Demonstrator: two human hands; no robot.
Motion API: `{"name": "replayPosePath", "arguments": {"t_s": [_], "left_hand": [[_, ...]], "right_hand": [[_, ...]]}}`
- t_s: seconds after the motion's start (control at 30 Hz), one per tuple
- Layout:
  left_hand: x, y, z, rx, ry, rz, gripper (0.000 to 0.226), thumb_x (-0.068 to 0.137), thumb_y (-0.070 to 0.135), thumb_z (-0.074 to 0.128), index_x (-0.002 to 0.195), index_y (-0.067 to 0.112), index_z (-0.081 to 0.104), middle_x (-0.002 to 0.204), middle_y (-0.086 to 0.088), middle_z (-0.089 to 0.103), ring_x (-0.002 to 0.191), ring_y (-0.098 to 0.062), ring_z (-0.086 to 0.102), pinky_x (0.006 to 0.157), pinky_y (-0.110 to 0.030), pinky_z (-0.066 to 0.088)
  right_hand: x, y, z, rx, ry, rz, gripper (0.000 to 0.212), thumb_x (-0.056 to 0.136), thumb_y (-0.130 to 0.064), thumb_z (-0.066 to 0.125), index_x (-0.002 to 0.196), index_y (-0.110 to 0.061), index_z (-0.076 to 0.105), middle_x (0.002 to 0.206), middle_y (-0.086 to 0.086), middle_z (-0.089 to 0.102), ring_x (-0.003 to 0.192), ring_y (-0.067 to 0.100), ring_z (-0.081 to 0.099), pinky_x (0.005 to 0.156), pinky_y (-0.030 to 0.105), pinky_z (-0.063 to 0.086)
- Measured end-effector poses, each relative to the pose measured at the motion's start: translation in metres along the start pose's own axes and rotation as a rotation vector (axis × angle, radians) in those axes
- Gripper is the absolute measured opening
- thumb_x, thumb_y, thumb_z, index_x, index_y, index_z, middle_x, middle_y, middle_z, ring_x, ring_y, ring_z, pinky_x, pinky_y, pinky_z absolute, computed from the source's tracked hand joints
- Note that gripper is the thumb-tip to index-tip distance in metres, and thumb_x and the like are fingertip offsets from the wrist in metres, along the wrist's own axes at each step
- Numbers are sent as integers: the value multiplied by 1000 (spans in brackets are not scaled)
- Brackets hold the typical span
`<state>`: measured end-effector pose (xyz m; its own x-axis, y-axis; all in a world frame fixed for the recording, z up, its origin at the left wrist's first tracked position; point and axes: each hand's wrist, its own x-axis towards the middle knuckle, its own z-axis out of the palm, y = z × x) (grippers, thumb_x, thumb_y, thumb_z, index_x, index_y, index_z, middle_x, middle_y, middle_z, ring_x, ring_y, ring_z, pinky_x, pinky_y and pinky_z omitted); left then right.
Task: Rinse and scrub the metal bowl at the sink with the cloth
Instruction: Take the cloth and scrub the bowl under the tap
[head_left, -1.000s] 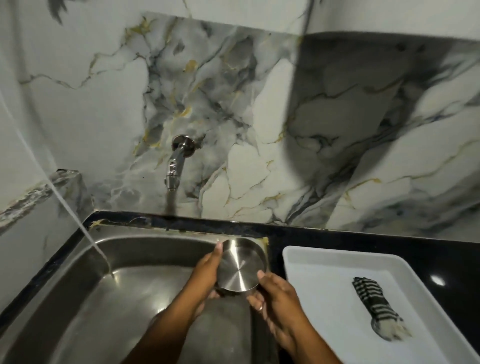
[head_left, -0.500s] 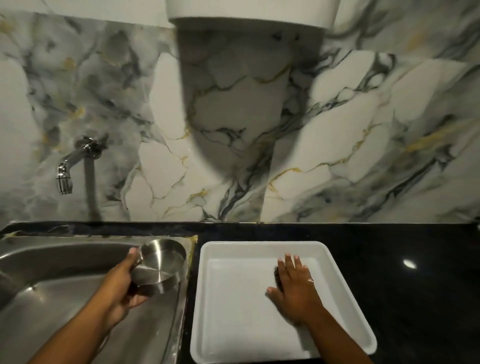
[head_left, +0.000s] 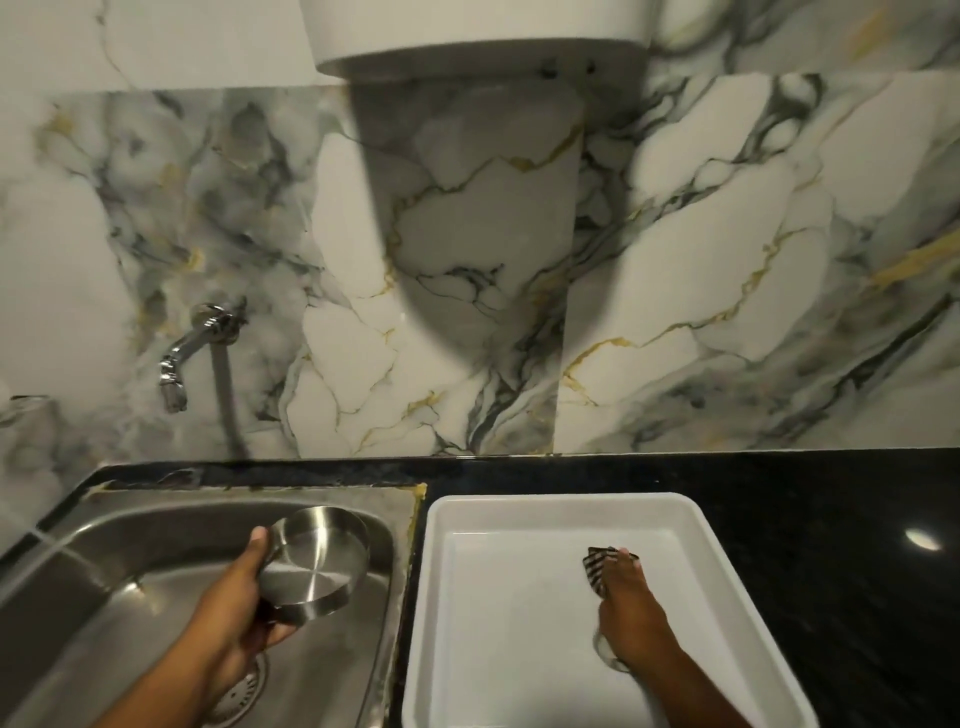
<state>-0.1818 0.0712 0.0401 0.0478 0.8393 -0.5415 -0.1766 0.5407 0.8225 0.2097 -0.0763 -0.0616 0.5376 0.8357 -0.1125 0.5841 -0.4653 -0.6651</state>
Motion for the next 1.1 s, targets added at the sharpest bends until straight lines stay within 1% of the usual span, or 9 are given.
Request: {"name": "replayPosePath", "arguments": {"t_s": [0.07,0.13,0.33,0.47,0.53,0.63,0.73,0.97,1.1], "left_hand": [[-3,5,-5,-51,8,19,40,92,52,53,111,18,65,108,-15,71,94,-35,67,68,-47,60],[-7,12,-19,-94,-14,41,38,94,47,52,119,20,63,114,-13,69,101,-37,65,73,-55,59],[-5,24,-34,-37,-98,61,38,95,44,51,126,22,60,122,-13,67,108,-38,65,84,-62,54],[4,40,-59,-40,-171,66,33,97,37,49,123,20,62,113,-15,74,106,-38,68,89,-59,52],[11,47,-72,-74,-234,66,31,99,29,47,123,17,64,114,-16,74,102,-36,70,81,-51,56],[22,54,-95,-133,-313,74,33,101,21,46,128,10,61,122,-15,71,108,-29,69,74,-34,59],[35,61,-118,-158,-375,81,34,101,16,44,130,6,60,121,-19,70,113,-32,67,88,-38,55],[51,79,-150,-6,-368,95,25,100,23,49,119,20,65,107,-11,77,101,-26,72,78,-34,56],[56,93,-160,232,-306,273,20,99,26,52,109,26,69,111,1,73,106,-21,67,97,-38,51]], "right_hand": [[-10,-33,-12,347,86,72,37,97,-10,55,134,-5,58,141,17,54,137,30,45,116,30,27],[-17,-86,-9,520,91,76,37,97,-26,57,132,-16,60,129,6,62,120,22,57,105,33,41],[-55,-253,30,697,-90,-213,47,95,-4,56,129,-36,56,110,-17,66,92,-12,64,74,1,47],[-87,-338,104,578,-254,-258,43,96,-11,56,125,-42,56,119,-9,65,108,7,63,88,13,47],[-99,-363,135,505,-253,-243,40,96,-12,54,131,-32,57,131,-4,62,118,9,58,93,11,44],[-111,-389,164,374,-245,-258,46,99,-13,49,144,-18,46,151,0,46,137,10,41,110,16,31],[-122,-408,186,218,-318,-334,64,96,-17,51,154,-20,23,163,-1,20,150,13,15,123,27,15],[-134,-427,205,-217,-490,-554,91,86,-10,57,156,-14,0,165,9,-7,151,21,-9,118,23,-1],[-144,-434,215,-479,-537,-673,90,84,1,60,156,-12,6,165,10,-5,152,25,-5,123,35,9]]}}
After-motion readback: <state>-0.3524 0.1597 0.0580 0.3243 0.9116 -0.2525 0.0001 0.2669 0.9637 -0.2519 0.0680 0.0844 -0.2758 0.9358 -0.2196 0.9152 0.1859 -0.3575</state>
